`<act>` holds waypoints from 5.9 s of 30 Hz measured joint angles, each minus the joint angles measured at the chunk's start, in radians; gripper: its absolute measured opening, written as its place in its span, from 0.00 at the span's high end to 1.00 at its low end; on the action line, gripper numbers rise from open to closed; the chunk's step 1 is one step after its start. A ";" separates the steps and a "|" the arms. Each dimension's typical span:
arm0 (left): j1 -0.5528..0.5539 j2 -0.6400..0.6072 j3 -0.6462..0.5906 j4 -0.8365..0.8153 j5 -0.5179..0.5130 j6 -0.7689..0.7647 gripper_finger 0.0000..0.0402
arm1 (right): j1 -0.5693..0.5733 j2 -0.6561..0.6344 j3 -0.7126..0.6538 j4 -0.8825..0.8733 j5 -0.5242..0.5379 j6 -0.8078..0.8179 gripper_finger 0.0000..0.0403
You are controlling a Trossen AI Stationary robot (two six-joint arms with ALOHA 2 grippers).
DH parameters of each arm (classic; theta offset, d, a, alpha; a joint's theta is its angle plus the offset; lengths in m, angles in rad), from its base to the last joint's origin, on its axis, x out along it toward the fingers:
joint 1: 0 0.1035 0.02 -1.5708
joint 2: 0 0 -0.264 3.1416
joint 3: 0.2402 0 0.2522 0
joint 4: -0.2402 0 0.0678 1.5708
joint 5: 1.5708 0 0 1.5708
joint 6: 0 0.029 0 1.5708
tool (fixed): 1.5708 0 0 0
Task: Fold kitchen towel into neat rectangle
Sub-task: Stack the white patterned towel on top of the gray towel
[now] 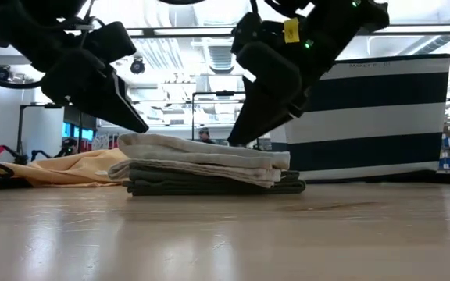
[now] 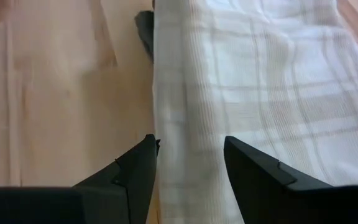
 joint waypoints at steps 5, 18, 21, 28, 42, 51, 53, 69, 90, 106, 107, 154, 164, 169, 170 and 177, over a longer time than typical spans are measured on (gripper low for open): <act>0.000 -0.002 -0.011 -0.007 0.000 0.024 0.62 | -0.009 0.000 0.013 0.003 0.000 -0.001 0.55; 0.002 0.034 -0.013 0.037 0.005 0.050 0.58 | -0.012 0.000 0.014 0.001 0.000 -0.002 0.55; 0.005 0.054 -0.013 0.042 0.009 0.050 0.58 | -0.012 0.000 0.014 0.001 0.000 -0.002 0.55; 0.025 0.085 -0.014 0.103 0.026 0.072 0.62 | -0.012 0.000 0.014 0.004 0.000 -0.002 0.55; 0.060 0.111 -0.005 0.112 0.025 0.126 0.67 | -0.011 0.000 0.014 0.005 -0.001 0.006 0.55; 0.069 0.112 0.002 0.122 -0.015 0.102 0.86 | -0.011 0.000 0.014 0.009 -0.001 0.006 0.55; 0.069 0.114 0.002 0.122 -0.009 0.101 0.93 | -0.010 0.000 0.014 0.009 -0.003 0.006 0.55; 0.069 0.096 0.088 -0.057 0.003 0.128 0.98 | -0.004 0.035 0.012 0.066 -0.062 -0.015 0.55; 0.065 0.041 0.101 -0.195 0.059 0.129 0.98 | -0.021 0.100 -0.014 0.093 -0.242 -0.001 0.55; 0.064 0.025 0.063 -0.212 0.193 0.130 0.98 | -0.011 -0.083 -0.004 -0.047 -0.204 -0.042 0.55; 0.064 0.025 0.063 -0.210 0.197 0.136 0.99 | -0.013 -0.082 -0.004 -0.050 -0.167 -0.048 0.55; -0.182 0.497 0.242 0.190 -0.092 -0.116 0.81 | 0.027 0.088 -0.016 0.035 -0.060 -0.252 0.71; -0.152 0.637 0.317 0.230 -0.121 -0.055 0.75 | 0.027 0.082 -0.008 0.042 -0.044 -0.249 0.75; -0.127 0.661 0.315 0.297 -0.124 -0.055 0.72 | 0.024 0.080 -0.008 0.044 -0.044 -0.257 0.78; -0.122 0.664 0.315 0.312 -0.124 -0.055 0.72 | 0.024 0.080 -0.008 0.044 -0.044 -0.257 0.79; -0.101 0.666 0.308 0.320 -0.123 -0.055 0.73 | 0.021 0.080 -0.008 0.044 -0.029 -0.276 0.97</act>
